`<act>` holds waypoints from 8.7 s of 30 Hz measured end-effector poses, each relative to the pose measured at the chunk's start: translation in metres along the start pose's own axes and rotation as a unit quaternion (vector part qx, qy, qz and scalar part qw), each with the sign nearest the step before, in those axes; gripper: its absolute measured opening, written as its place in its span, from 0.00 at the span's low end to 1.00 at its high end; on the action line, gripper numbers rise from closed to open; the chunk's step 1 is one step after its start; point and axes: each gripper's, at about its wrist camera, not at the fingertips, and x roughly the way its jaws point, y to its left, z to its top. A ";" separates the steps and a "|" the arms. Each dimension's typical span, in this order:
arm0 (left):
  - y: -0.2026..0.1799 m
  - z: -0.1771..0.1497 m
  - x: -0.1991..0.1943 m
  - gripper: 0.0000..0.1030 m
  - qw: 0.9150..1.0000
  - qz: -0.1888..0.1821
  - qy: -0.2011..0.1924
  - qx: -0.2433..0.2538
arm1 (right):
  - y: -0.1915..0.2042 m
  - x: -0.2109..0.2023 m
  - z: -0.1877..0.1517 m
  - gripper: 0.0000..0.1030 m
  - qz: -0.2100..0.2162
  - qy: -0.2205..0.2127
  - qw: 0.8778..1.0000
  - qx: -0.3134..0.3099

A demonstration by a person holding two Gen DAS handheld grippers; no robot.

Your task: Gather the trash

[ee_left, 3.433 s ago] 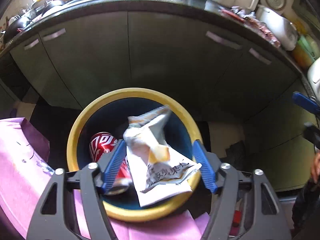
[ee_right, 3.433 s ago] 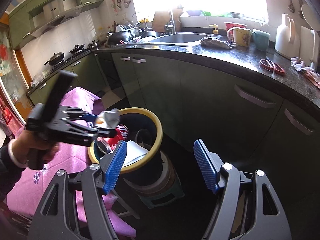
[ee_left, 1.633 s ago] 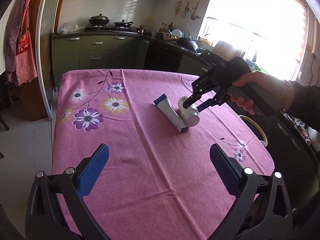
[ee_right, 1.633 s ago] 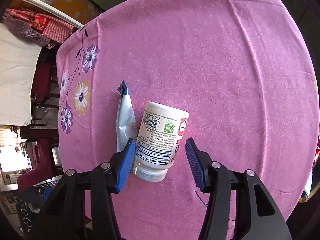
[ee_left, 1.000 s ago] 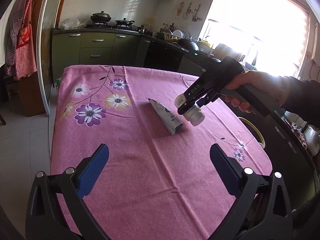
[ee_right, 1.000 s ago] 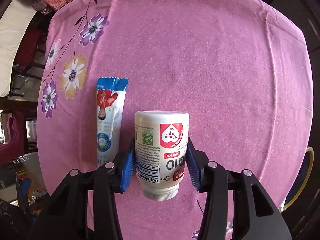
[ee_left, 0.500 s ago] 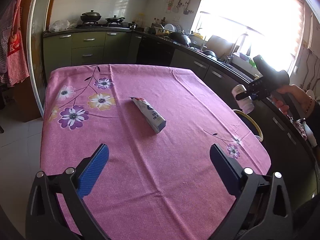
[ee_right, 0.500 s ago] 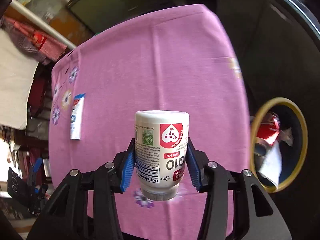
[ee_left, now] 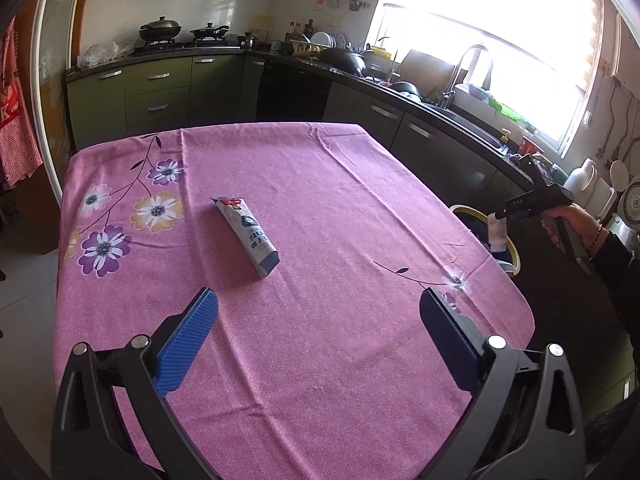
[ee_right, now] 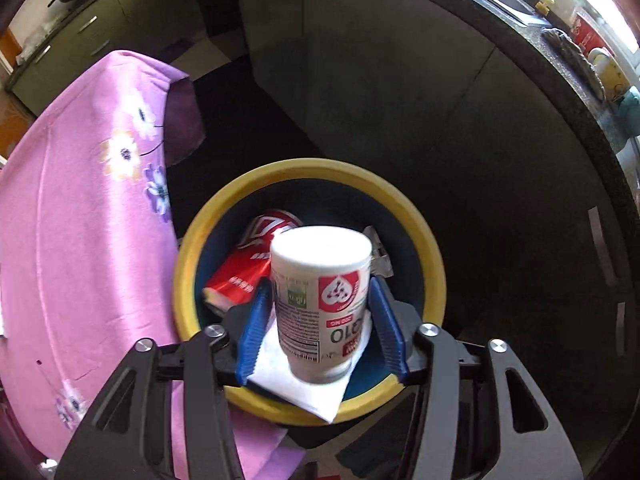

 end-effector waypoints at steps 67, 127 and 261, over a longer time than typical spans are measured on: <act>0.065 0.078 0.147 0.25 0.965 0.127 0.205 -0.101 | 0.074 -0.058 -0.153 0.71 0.278 -0.133 0.949 -0.060; -0.413 0.098 0.348 0.60 0.927 -0.115 0.251 0.253 | -0.082 -0.058 -0.216 0.77 0.189 -0.177 0.961 0.093; -0.082 -0.064 -0.152 0.94 0.975 0.139 -0.172 0.002 | 0.117 -0.214 -0.298 0.96 0.138 -0.367 0.914 -0.103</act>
